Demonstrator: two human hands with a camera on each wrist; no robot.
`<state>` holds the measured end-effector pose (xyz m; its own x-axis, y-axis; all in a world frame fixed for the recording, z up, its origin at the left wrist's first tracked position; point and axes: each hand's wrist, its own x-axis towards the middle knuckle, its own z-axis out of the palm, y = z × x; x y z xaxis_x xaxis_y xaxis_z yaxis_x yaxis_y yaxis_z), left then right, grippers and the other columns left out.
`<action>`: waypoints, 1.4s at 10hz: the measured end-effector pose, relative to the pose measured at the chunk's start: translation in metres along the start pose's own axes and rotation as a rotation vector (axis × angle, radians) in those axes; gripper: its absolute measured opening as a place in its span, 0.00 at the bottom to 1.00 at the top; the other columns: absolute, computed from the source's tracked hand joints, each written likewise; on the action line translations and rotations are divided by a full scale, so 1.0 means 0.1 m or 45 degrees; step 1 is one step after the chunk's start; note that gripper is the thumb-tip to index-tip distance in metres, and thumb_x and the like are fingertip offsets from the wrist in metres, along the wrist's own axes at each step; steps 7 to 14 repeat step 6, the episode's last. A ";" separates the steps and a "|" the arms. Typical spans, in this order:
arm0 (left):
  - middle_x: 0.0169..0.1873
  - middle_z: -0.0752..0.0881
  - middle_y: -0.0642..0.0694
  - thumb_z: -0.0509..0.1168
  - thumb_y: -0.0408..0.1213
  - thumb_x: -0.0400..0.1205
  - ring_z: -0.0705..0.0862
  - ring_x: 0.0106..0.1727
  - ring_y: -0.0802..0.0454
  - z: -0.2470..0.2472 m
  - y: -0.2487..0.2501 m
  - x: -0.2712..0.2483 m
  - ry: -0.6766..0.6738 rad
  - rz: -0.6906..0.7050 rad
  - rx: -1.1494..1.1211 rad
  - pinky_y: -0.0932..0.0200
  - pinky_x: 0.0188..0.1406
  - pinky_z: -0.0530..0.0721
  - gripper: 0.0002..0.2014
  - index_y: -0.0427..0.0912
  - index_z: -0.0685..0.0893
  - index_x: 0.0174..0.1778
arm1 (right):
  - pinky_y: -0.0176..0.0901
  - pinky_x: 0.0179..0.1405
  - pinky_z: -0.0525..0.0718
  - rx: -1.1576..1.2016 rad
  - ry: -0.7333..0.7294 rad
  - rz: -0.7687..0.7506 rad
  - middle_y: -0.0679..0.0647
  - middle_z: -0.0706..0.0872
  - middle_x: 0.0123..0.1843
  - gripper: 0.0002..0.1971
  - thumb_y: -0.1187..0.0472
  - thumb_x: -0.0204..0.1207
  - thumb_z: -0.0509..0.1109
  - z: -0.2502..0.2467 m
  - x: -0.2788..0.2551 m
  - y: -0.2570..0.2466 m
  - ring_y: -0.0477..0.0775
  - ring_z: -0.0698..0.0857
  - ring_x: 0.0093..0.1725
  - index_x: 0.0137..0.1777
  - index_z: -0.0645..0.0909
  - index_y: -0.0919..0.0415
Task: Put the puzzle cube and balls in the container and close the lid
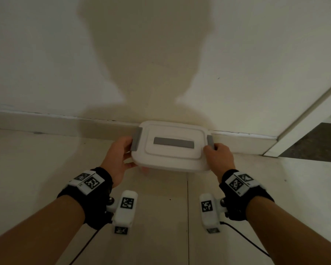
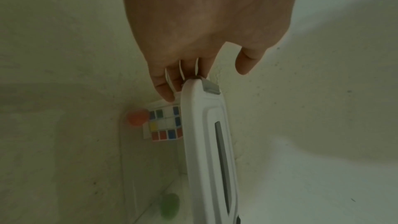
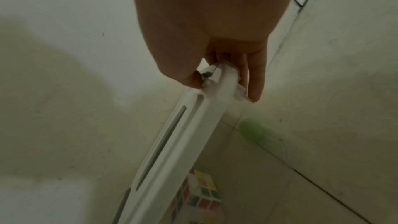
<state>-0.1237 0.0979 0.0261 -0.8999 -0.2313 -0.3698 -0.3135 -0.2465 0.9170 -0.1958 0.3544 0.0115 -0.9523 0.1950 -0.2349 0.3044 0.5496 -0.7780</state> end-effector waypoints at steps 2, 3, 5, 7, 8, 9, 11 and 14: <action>0.39 0.86 0.50 0.58 0.42 0.86 0.82 0.45 0.47 0.00 0.00 0.04 0.016 -0.007 0.027 0.53 0.38 0.80 0.11 0.49 0.82 0.39 | 0.39 0.28 0.72 -0.004 -0.006 -0.006 0.58 0.83 0.48 0.18 0.56 0.82 0.63 0.02 0.02 0.03 0.53 0.78 0.38 0.63 0.81 0.69; 0.35 0.86 0.51 0.56 0.40 0.86 0.81 0.43 0.47 -0.01 0.02 0.01 0.038 -0.020 -0.038 0.52 0.37 0.79 0.18 0.50 0.81 0.30 | 0.52 0.53 0.86 0.093 -0.051 0.047 0.61 0.85 0.62 0.23 0.52 0.82 0.65 -0.01 0.02 0.01 0.60 0.83 0.53 0.72 0.76 0.65; 0.51 0.86 0.45 0.56 0.43 0.86 0.82 0.50 0.46 0.02 0.23 -0.15 0.030 -0.068 -0.023 0.48 0.51 0.80 0.11 0.47 0.84 0.45 | 0.55 0.73 0.75 0.165 0.035 0.045 0.62 0.74 0.80 0.36 0.44 0.82 0.64 -0.20 -0.11 -0.17 0.64 0.75 0.75 0.84 0.61 0.62; 0.63 0.81 0.44 0.57 0.45 0.88 0.79 0.63 0.44 0.01 0.36 -0.23 0.129 -0.026 0.098 0.44 0.62 0.77 0.17 0.43 0.81 0.67 | 0.39 0.54 0.82 0.205 0.028 -0.032 0.56 0.76 0.77 0.30 0.48 0.83 0.64 -0.39 -0.25 -0.38 0.58 0.79 0.68 0.82 0.66 0.60; 0.63 0.81 0.44 0.57 0.45 0.88 0.79 0.63 0.44 0.01 0.36 -0.23 0.129 -0.026 0.098 0.44 0.62 0.77 0.17 0.43 0.81 0.67 | 0.39 0.54 0.82 0.205 0.028 -0.032 0.56 0.76 0.77 0.30 0.48 0.83 0.64 -0.39 -0.25 -0.38 0.58 0.79 0.68 0.82 0.66 0.60; 0.63 0.81 0.44 0.57 0.45 0.88 0.79 0.63 0.44 0.01 0.36 -0.23 0.129 -0.026 0.098 0.44 0.62 0.77 0.17 0.43 0.81 0.67 | 0.39 0.54 0.82 0.205 0.028 -0.032 0.56 0.76 0.77 0.30 0.48 0.83 0.64 -0.39 -0.25 -0.38 0.58 0.79 0.68 0.82 0.66 0.60; 0.63 0.81 0.44 0.57 0.45 0.88 0.79 0.63 0.44 0.01 0.36 -0.23 0.129 -0.026 0.098 0.44 0.62 0.77 0.17 0.43 0.81 0.67 | 0.39 0.54 0.82 0.205 0.028 -0.032 0.56 0.76 0.77 0.30 0.48 0.83 0.64 -0.39 -0.25 -0.38 0.58 0.79 0.68 0.82 0.66 0.60; 0.63 0.81 0.44 0.57 0.45 0.88 0.79 0.63 0.44 0.01 0.36 -0.23 0.129 -0.026 0.098 0.44 0.62 0.77 0.17 0.43 0.81 0.67 | 0.39 0.54 0.82 0.205 0.028 -0.032 0.56 0.76 0.77 0.30 0.48 0.83 0.64 -0.39 -0.25 -0.38 0.58 0.79 0.68 0.82 0.66 0.60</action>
